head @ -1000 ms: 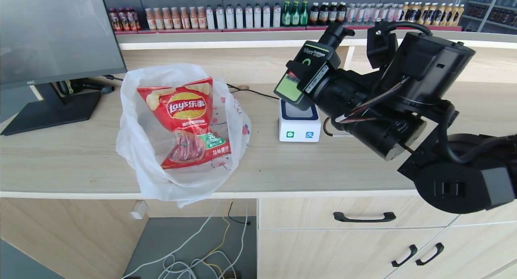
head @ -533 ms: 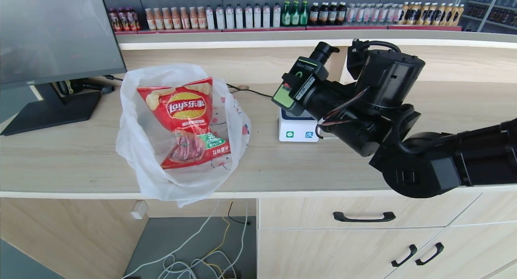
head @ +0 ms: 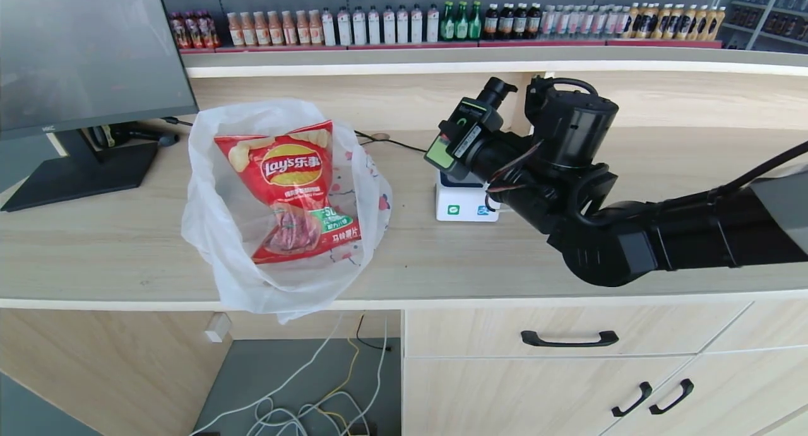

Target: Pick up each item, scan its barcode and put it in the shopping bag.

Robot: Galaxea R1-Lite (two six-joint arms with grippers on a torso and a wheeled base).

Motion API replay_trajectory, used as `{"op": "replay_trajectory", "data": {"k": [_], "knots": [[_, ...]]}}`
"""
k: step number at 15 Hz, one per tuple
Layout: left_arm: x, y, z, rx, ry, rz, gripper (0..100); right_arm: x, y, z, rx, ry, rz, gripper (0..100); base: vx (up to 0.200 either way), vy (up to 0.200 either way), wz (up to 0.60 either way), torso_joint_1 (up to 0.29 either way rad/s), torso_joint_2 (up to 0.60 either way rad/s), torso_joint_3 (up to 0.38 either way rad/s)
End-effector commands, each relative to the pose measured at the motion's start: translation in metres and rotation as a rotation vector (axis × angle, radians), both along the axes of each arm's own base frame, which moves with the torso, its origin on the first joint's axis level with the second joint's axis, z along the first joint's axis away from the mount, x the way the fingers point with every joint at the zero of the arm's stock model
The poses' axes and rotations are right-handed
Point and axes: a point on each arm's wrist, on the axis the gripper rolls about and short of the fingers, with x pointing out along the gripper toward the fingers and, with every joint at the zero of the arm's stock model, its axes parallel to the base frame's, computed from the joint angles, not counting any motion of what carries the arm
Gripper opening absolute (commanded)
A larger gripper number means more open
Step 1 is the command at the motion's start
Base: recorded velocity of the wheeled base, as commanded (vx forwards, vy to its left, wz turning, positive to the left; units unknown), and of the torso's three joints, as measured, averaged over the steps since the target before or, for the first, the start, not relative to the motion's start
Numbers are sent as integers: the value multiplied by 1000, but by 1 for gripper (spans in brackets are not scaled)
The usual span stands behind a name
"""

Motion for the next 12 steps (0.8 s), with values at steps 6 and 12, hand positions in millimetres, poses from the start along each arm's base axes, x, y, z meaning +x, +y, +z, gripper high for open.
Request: {"op": "replay_trajectory", "data": {"k": [6,12], "knots": [[0,0,0,0,0,1,100,17,-11,-10,-20,36,-42,0,0,0,0,0,0,0],[0,0,0,0,0,-1,100,19,-11,-15,-26,47,-45,0,0,0,0,0,0,0]]}}
